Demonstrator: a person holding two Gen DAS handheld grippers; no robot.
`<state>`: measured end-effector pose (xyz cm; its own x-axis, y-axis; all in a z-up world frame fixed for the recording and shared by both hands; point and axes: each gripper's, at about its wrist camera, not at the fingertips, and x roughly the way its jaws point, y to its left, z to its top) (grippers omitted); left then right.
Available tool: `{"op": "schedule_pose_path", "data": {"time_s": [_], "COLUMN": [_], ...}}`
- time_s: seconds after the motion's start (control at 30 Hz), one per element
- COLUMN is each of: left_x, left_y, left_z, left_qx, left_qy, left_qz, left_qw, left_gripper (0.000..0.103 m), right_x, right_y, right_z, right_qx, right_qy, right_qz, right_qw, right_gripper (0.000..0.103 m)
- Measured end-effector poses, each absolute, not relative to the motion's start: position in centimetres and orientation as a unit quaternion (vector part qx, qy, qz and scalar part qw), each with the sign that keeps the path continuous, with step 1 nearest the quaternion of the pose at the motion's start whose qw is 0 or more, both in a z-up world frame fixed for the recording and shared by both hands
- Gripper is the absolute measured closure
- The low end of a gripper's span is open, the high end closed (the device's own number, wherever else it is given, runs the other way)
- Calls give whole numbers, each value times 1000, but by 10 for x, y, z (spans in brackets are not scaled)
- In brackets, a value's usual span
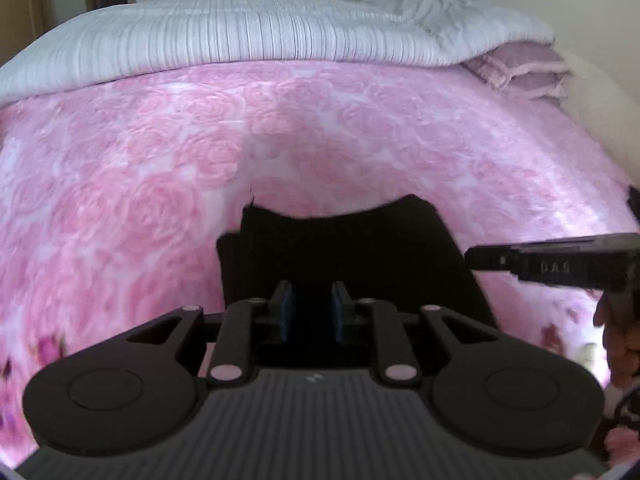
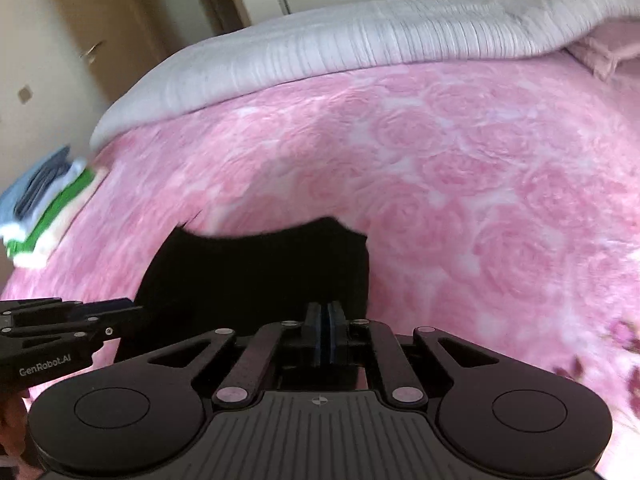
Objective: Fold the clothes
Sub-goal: 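Lower the folded garment onto the bed with both grippers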
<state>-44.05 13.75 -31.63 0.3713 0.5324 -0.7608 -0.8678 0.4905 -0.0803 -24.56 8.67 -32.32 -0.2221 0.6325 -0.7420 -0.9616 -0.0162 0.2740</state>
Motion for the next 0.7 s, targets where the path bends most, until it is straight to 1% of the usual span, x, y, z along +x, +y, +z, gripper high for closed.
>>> {"op": "schedule_pose_path", "data": {"time_s": [0.1, 0.2, 0.3, 0.43, 0.53, 0.7], "left_x": [-431, -430, -432, -444, -455, -463], "left_y": [155, 150, 146, 116, 84, 40], "left_z": [-346, -361, -354, -332, -320, -324], "left_qx": [-237, -223, -228, -242, -262, -289], "left_qy": [389, 375, 375, 360, 358, 360], "left_qz": [447, 456, 462, 468, 472, 458], "left_qw": [770, 776, 771, 770, 762, 760], "left_gripper": [88, 87, 88, 88, 81, 76], "right_x": [-243, -252, -260, -253, -253, -265], "right_y": [107, 116, 118, 85, 41, -13], "right_z": [-340, -348, -347, -326, -312, -313], "right_qx": [-210, -232, -261, -239, -225, -228], "right_qy": [396, 377, 351, 347, 353, 364], "right_qz": [679, 680, 685, 686, 690, 696], "right_qw": [582, 585, 582, 594, 591, 575], "right_gripper": [97, 97, 97, 96, 96, 96]}}
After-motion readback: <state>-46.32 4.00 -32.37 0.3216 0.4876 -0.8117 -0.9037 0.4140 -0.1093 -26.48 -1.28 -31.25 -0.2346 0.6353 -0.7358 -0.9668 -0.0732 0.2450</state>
